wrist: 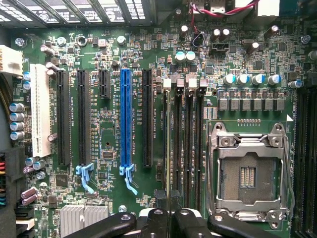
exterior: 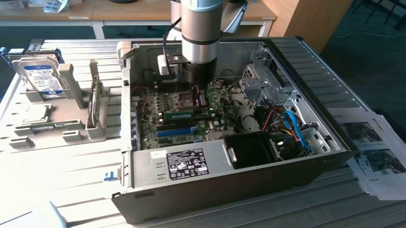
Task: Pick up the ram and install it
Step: 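Insert the ram into the slot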
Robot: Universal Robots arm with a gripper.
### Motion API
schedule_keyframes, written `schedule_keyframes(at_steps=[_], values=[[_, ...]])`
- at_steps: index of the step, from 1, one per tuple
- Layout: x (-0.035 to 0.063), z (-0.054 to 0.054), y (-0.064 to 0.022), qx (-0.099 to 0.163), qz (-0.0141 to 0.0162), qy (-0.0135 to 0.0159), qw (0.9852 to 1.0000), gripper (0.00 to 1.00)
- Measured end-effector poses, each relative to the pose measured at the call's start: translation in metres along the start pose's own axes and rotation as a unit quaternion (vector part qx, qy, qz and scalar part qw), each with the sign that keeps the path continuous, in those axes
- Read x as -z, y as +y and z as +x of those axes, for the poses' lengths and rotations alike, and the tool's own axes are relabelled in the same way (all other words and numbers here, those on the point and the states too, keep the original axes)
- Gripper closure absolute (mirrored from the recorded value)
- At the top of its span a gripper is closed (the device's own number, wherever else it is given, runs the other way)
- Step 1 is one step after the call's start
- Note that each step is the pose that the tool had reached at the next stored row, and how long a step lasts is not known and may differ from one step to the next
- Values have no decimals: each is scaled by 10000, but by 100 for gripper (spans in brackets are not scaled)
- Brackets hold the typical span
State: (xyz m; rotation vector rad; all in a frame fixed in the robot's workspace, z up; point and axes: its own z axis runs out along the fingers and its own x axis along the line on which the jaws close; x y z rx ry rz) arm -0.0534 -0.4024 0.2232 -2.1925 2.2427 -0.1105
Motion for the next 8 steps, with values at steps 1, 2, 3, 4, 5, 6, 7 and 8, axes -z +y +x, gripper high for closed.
schedule_keyframes(at_steps=[1, 2, 3, 4, 5, 6, 7, 8], values=[[-1, 0, 1, 0, 0, 1, 10000, 88], [-3, 0, 1, 0, 1, 1, 10000, 88], [-5, -1, 1, 0, 1, 1, 10000, 88], [-8, -1, 2, 0, 2, 0, 10000, 88], [-10, -1, 3, 0, 2, 0, 10000, 88], [-11, -1, 4, 0, 3, 0, 10000, 88], [-13, -1, 5, 0, 4, 0, 10000, 88], [-15, -1, 6, 0, 5, 0, 10000, 88]])
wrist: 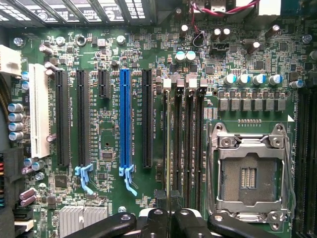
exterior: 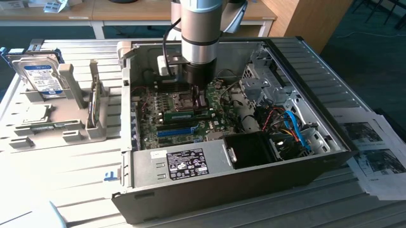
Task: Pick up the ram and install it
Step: 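Insert the ram into the slot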
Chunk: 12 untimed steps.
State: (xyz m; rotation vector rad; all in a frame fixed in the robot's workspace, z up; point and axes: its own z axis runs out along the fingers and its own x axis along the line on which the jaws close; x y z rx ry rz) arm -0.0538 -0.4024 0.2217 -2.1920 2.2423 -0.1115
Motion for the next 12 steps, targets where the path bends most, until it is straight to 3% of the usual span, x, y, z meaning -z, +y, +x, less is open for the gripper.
schedule_keyframes(at_steps=[12], values=[[-21, -1, 11, -1, 8, 0, 10000, 88]])
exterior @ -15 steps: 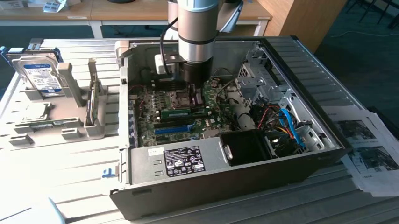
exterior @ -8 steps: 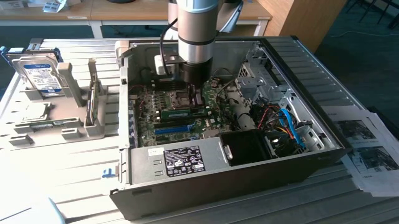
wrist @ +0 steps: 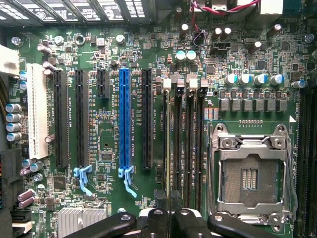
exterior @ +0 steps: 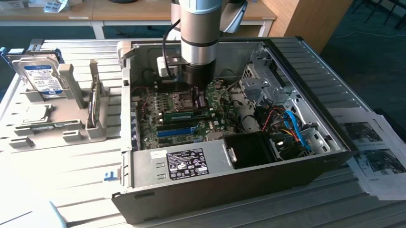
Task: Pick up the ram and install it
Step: 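Insert the ram into the slot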
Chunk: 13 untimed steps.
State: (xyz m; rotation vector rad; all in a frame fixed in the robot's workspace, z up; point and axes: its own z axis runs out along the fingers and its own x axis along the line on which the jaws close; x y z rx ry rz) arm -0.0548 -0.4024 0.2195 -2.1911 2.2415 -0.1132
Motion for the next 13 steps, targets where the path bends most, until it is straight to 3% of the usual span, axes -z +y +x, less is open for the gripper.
schedule_keyframes(at_steps=[9, 10, 12, 13], values=[[0, 0, 0, 0, 0, -1, 10000, 87], [0, 0, 0, 0, 0, 0, 10000, 82], [0, 0, 0, 0, 0, 0, 10000, 82], [0, 0, 0, 0, 0, 0, 10000, 75]])
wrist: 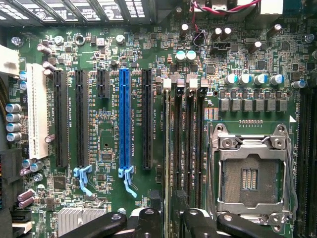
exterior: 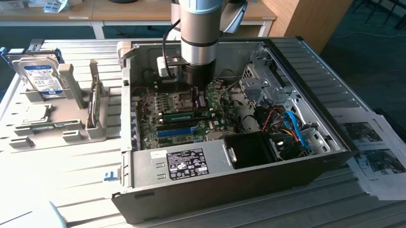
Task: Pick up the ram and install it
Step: 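Insert the ram into the slot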
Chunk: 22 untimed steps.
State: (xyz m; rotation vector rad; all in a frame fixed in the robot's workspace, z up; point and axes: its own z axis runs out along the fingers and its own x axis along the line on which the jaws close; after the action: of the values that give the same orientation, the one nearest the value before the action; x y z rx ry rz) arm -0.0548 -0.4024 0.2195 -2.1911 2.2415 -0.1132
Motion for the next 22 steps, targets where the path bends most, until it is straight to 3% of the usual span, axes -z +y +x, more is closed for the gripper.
schedule_keyframes(at_steps=[8, 22], values=[[33, 1, -2, 0, 0, 0, 10000, 75], [301, 14, -26, -1, 0, 0, 10000, 75]])
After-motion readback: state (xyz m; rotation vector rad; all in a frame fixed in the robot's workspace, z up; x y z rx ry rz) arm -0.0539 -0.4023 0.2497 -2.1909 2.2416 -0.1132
